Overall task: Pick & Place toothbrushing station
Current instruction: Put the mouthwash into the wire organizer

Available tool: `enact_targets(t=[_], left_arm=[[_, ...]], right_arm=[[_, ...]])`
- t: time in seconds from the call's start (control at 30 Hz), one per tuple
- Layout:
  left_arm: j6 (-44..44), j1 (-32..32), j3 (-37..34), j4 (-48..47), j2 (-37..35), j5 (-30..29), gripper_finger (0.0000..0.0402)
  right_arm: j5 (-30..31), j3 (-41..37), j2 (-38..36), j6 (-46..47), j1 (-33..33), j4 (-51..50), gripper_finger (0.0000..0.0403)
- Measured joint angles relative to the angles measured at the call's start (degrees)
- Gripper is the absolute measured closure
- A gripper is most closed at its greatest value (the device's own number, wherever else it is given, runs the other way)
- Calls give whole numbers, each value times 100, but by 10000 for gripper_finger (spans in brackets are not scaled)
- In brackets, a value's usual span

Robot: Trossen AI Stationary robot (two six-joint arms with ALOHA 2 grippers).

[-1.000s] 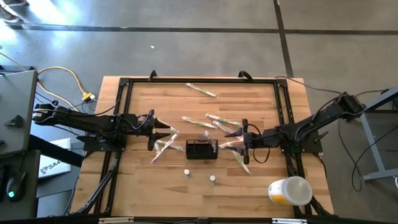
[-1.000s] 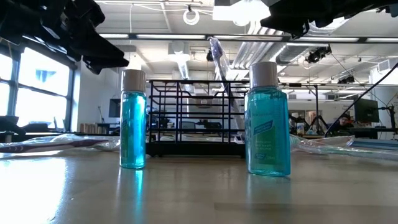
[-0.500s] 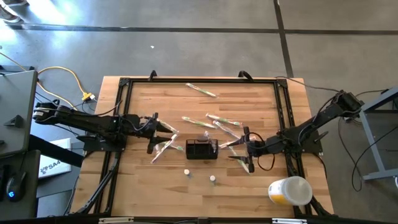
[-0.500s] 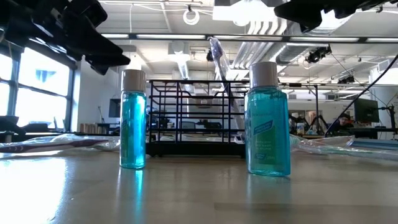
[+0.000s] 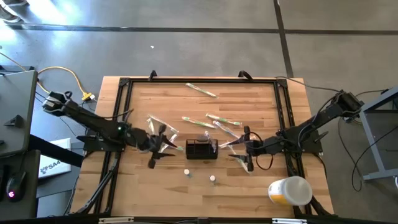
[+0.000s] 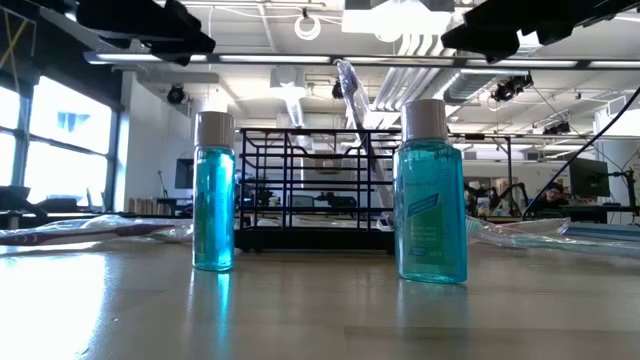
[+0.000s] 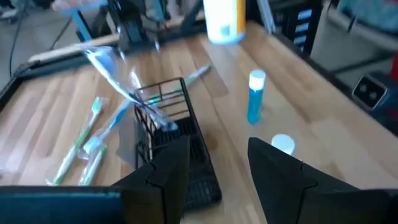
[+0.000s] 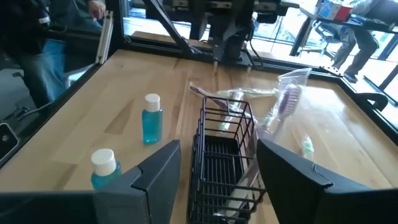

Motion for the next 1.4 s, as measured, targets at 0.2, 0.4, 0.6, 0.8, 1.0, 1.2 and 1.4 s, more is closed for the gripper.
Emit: enact_targets(t=[0.2,0.4,0.6,0.8,1.0,1.2,1.4], left_arm=[[173,-599,582,-155,876,-267,242],[11,-842,1092,-102,1426,-280,242],[-288,-833,1204,-144,1566,52,242],[-262,-826,1204,-117,1566,143,242],[-489,-824,1204,-155,1628,96,215],[-904,-824,1202,-180,1648,-31,155],[-1183,-826,1202,-239,1652,36,130]], right_arm=[[-17,-9,0,80,0,-157,199],[-292,-9,0,176,0,-157,199],[-589,-9,0,184,17,-157,199],[-588,-7,0,173,22,-242,199],[-588,-6,0,176,22,-508,199],[-588,-4,0,176,22,-541,199],[-607,-2,0,253,22,-540,199]])
